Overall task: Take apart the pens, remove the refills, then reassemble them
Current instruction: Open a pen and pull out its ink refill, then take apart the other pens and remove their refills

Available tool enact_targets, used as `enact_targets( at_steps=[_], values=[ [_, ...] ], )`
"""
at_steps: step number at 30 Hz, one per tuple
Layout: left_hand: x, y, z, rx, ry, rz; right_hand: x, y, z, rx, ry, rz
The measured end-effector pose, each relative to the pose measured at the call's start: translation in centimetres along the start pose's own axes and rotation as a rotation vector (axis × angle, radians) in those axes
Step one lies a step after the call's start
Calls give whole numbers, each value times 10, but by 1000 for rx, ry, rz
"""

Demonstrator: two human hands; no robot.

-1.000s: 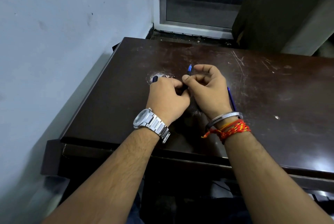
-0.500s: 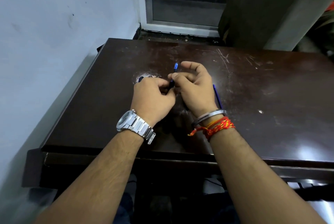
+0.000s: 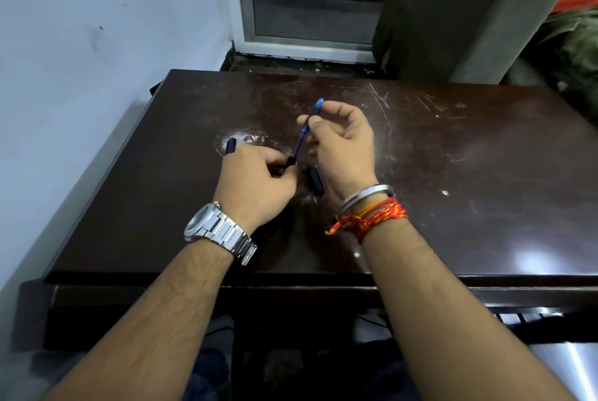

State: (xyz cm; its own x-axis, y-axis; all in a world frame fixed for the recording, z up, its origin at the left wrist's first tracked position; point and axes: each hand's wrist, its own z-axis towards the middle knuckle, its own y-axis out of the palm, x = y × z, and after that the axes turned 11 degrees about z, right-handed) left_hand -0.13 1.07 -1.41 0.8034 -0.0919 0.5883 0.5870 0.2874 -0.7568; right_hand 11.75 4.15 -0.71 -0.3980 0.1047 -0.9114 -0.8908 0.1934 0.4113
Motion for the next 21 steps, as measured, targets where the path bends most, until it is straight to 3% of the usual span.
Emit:
enact_targets(
  at_steps=[7, 9, 12, 14, 17, 21],
  values=[
    [-7, 0, 3, 25, -137, 35, -4, -12, 8, 165, -134, -29],
    [-9, 0, 4, 66, -202, 36, -6, -18, 11, 195, -160, -252],
    [-8, 0, 5, 134, -257, 35, -3, -29, 11, 17, -68, -820],
    [-7, 1, 5, 142, -270, 19, 0, -33, 10, -47, 8, -1012],
    [-6, 0, 5, 118, -256, -2, -2, -34, 10, -28, 61, -1032],
    [-7, -1, 4, 115, -242, -20, -4, -26, 4, -89, -13, -1004]
  ],
)
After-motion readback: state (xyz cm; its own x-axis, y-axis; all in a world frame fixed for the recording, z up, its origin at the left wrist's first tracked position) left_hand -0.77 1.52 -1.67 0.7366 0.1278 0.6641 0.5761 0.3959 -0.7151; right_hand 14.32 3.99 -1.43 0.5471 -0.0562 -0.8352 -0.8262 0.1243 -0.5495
